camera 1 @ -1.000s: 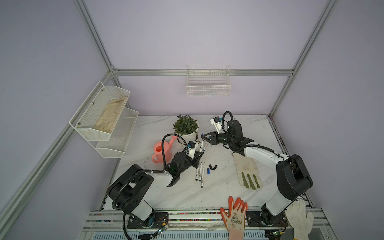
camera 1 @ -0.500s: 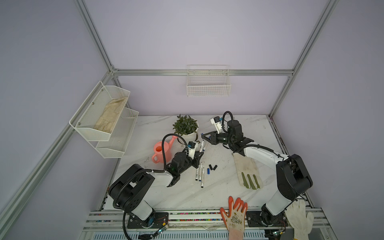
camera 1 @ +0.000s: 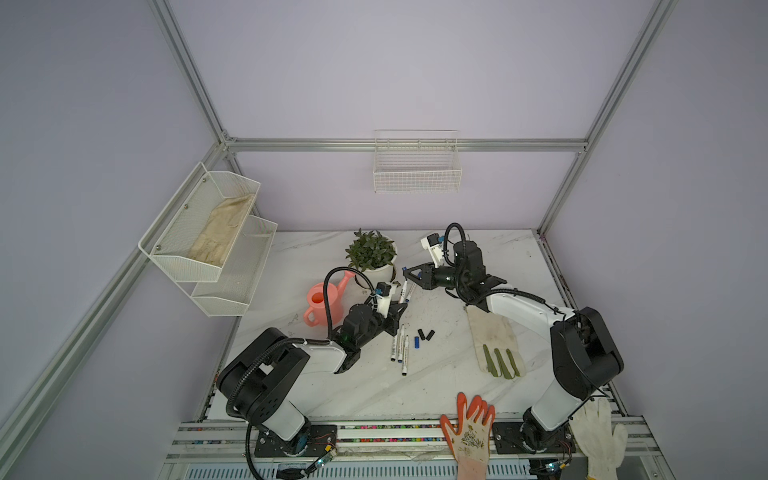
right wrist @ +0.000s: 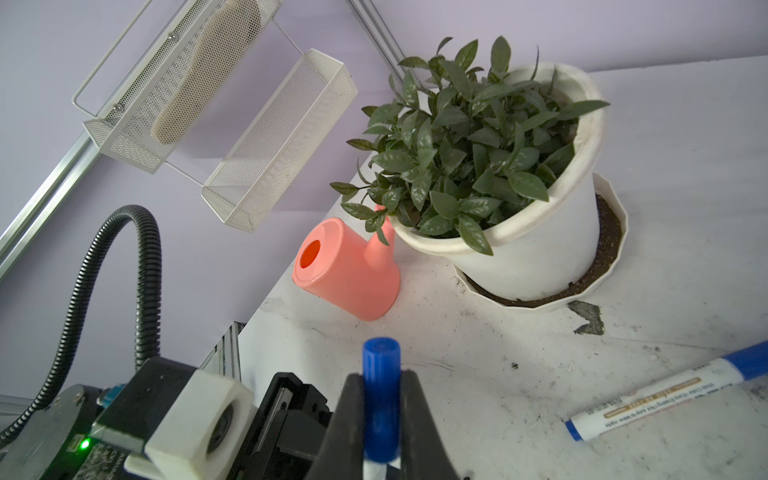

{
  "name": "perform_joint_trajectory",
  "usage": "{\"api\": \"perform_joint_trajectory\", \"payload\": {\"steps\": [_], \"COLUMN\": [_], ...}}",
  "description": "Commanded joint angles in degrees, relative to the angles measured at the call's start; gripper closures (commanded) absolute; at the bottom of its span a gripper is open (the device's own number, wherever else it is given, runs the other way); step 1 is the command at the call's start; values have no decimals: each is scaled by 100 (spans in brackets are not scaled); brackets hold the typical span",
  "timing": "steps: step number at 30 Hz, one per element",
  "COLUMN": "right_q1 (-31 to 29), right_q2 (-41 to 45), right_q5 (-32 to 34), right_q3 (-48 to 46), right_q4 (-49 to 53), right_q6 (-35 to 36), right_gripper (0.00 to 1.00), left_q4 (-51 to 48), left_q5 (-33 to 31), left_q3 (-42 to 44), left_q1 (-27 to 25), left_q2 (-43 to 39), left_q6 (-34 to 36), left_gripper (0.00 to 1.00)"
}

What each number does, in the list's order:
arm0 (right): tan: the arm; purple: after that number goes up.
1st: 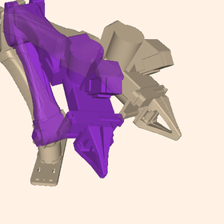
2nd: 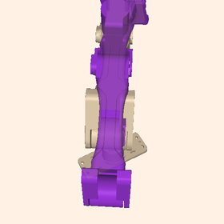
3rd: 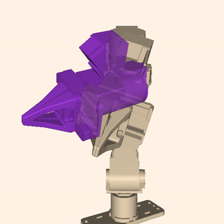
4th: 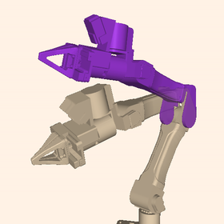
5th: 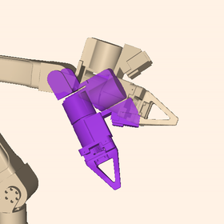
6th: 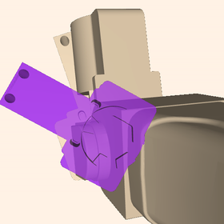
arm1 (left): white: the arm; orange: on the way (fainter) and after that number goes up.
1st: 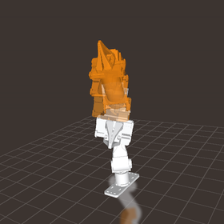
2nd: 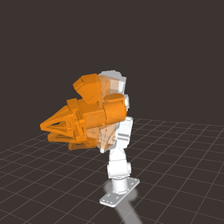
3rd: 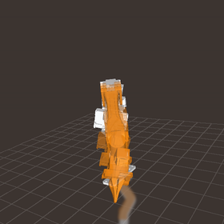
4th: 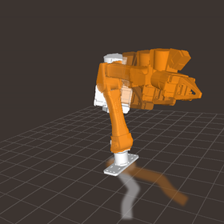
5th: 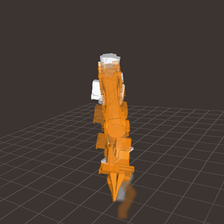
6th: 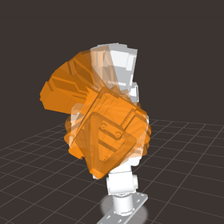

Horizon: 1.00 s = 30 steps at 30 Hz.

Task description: Insert the pens into the pen caps

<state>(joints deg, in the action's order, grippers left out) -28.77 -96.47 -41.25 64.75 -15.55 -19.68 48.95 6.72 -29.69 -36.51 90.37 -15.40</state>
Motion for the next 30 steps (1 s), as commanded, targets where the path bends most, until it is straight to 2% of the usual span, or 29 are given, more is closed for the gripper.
{"api": "perform_joint_trajectory", "payload": {"steps": [1,16,20,30], "right_q1": [-49,-50,-58,-52], "right_q2": [31,268,340,571], "right_q5": [-74,-428,-676,-759], "right_q3": [40,-112,-171,-174], "right_q4": [50,61,26,655], "right_q6": [117,262,296,857], "right_gripper": [100,100,100,97], "left_q4": [492,1536,1574,1883], "left_q5": [-93,39,166,354], "left_q3": [-514,-1292,-1674,-2592], "left_q1": [-24,411,441,491], "left_q2": [101,306,297,498], "left_q6": [2,-1012,-934,-691], "left_gripper": [100,100,100,100]}}
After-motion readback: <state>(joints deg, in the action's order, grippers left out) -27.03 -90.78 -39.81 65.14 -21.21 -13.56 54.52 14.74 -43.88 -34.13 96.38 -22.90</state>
